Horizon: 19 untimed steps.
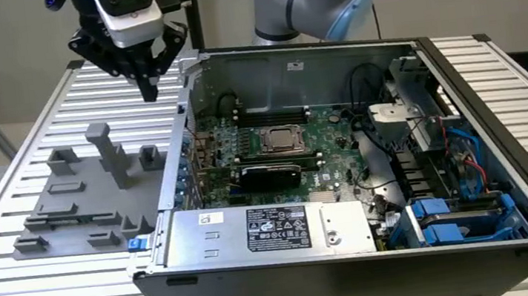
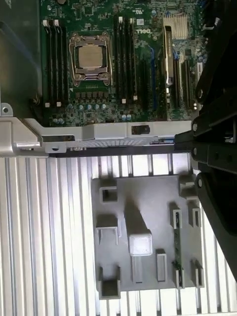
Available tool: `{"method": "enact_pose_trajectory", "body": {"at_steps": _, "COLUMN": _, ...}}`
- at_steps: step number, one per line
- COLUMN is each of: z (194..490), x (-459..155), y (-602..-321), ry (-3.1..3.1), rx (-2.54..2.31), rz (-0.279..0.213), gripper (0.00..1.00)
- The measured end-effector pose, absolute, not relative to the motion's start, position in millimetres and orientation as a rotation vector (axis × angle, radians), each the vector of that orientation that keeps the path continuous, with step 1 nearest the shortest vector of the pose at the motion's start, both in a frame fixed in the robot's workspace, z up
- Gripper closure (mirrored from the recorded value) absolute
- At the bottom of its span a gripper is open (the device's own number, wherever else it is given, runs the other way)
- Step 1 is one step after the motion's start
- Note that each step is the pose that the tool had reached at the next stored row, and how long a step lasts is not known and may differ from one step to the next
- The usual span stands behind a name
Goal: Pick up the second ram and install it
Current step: 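Reach for the second ram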
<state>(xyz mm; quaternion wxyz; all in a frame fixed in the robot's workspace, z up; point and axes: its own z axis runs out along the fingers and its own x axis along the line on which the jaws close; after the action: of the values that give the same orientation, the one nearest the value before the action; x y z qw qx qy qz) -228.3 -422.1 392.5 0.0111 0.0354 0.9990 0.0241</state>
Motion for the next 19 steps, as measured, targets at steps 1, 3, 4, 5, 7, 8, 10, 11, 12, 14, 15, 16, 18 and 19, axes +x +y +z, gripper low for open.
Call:
{"method": "enact_pose_trajectory", "body": {"at_steps": 1, "z": 392, "x": -233, "y": -423, "ry": 3.117, "rx": 0.11, "rz": 0.075, "gripper": 1.0}}
{"method": "enact_pose_trajectory", "body": {"at_steps": 3, "z": 392, "x": -242, "y": -424, "ry": 3.116, "rx": 0.11, "rz": 0.075, "gripper": 1.0}}
{"method": "enact_pose_trajectory", "body": {"at_steps": 4, "z": 392, "x": -246, "y": -425, "ry": 3.117, "rx": 0.11, "rz": 0.075, "gripper": 1.0}}
{"method": "enact_pose_trajectory", "body": {"at_steps": 5, "z": 392, "x": -251, "y": -425, "ry": 3.116, "rx": 0.11, "rz": 0.075, "gripper": 1.0}}
{"method": "enact_pose_trajectory", "body": {"at_steps": 7, "z": 392, "x": -260, "y": -427, "ry": 3.117, "rx": 0.11, "rz": 0.075, "gripper": 1.0}}
{"method": "enact_pose_trajectory", "body": {"at_steps": 8, "z": 391, "x": -265, "y": -427, "ry": 3.117, "rx": 0.11, "rz": 0.075, "gripper": 1.0}}
{"method": "enact_pose_trajectory", "body": {"at_steps": 10, "z": 391, "x": -274, "y": -428, "ry": 3.117, "rx": 0.11, "rz": 0.075, "gripper": 1.0}}
{"method": "enact_pose_trajectory", "body": {"at_steps": 11, "z": 391, "x": -278, "y": -429, "ry": 3.117, "rx": 0.11, "rz": 0.075, "gripper": 1.0}}
{"method": "enact_pose_trajectory", "body": {"at_steps": 12, "z": 390, "x": -283, "y": -430, "ry": 3.116, "rx": 0.11, "rz": 0.075, "gripper": 1.0}}
{"method": "enact_pose_trajectory", "body": {"at_steps": 14, "z": 389, "x": -292, "y": -431, "ry": 3.117, "rx": 0.11, "rz": 0.075, "gripper": 1.0}}
{"method": "enact_pose_trajectory", "body": {"at_steps": 15, "z": 389, "x": -296, "y": -431, "ry": 3.116, "rx": 0.11, "rz": 0.075, "gripper": 1.0}}
{"method": "enact_pose_trajectory", "body": {"at_steps": 16, "z": 388, "x": -301, "y": -431, "ry": 3.117, "rx": 0.11, "rz": 0.075, "gripper": 1.0}}
{"method": "enact_pose_trajectory", "body": {"at_steps": 18, "z": 387, "x": -310, "y": -432, "ry": 3.117, "rx": 0.11, "rz": 0.075, "gripper": 1.0}}
{"method": "enact_pose_trajectory", "body": {"at_steps": 19, "z": 386, "x": -315, "y": -433, "ry": 3.116, "rx": 0.11, "rz": 0.075, "gripper": 1.0}}
